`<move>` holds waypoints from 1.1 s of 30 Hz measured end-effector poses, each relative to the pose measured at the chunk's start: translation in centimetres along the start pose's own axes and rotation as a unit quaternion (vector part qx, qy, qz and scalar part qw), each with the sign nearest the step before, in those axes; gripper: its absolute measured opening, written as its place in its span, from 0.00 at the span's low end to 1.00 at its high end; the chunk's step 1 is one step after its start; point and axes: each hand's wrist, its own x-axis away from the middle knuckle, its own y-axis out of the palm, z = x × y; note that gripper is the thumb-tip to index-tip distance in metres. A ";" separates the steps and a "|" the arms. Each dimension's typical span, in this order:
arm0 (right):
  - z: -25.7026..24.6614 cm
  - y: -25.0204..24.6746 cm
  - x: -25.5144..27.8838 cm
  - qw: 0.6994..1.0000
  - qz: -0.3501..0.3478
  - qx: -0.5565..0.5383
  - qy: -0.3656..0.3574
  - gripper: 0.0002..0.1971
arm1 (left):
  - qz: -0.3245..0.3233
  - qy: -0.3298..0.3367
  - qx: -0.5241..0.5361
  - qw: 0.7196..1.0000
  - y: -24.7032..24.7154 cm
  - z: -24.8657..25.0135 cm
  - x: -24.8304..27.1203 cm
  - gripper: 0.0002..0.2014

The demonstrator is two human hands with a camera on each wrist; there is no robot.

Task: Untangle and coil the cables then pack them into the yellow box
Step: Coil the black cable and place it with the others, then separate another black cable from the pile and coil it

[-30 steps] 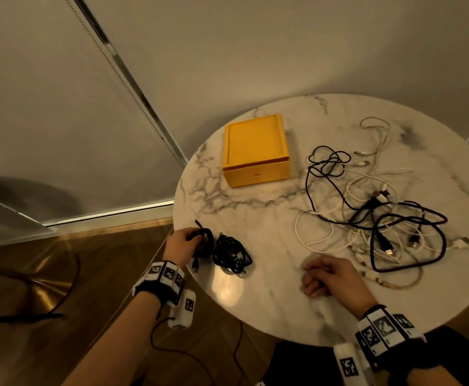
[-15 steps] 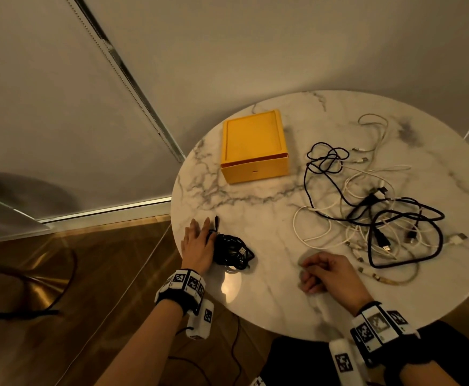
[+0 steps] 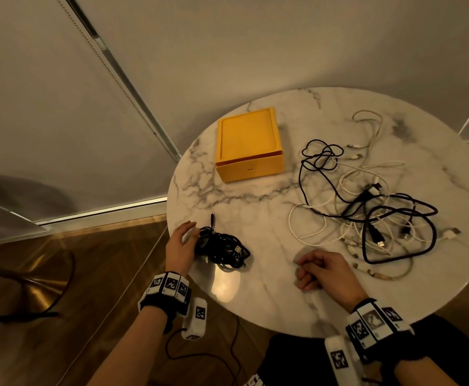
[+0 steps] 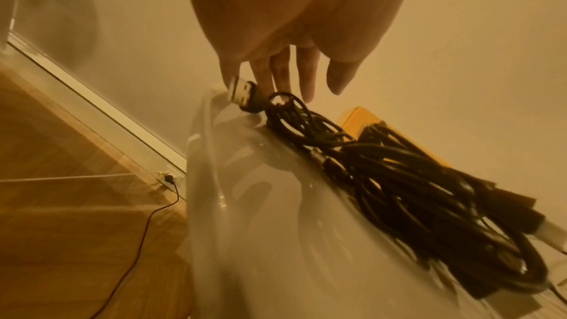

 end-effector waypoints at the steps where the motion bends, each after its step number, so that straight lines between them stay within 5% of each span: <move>1: 0.0 0.0 0.0 1.000 0.001 0.000 0.002 0.08 | 0.006 0.004 0.001 1.000 -0.2 0.1 0.0 0.10; 8: -0.5 -0.3 0.1 1.000 -0.016 -0.012 0.014 0.10 | 0.014 0.080 0.018 0.997 1.1 5.0 2.2 0.12; 13: -0.8 -2.4 1.0 0.999 0.001 -0.036 0.016 0.09 | -0.113 0.132 0.090 0.981 5.2 9.8 4.6 0.16; 19: -1.0 -5.5 2.2 0.998 0.037 -0.055 0.009 0.06 | -0.251 0.147 0.019 0.957 11.6 15.1 3.5 0.11; 23: -0.8 -5.5 2.0 0.998 0.049 -0.049 0.006 0.07 | -0.266 0.096 -0.026 0.959 15.9 18.5 0.2 0.07; 26: -0.5 -5.1 2.0 0.998 0.062 -0.024 -0.002 0.07 | -0.285 -0.035 -0.026 0.958 18.6 19.9 -2.2 0.15; 28: -0.3 -4.8 2.2 0.998 0.064 -0.010 -0.011 0.07 | -0.332 -0.108 -0.031 0.937 19.4 20.4 -2.8 0.11; 30: -0.3 -4.6 2.5 0.998 0.066 -0.003 -0.022 0.08 | -0.350 -0.112 -0.022 0.930 19.8 21.0 -3.3 0.05; 33: -0.3 -4.5 2.6 0.997 0.065 0.000 -0.031 0.10 | -0.280 -0.022 0.031 0.959 19.7 23.2 -4.1 0.06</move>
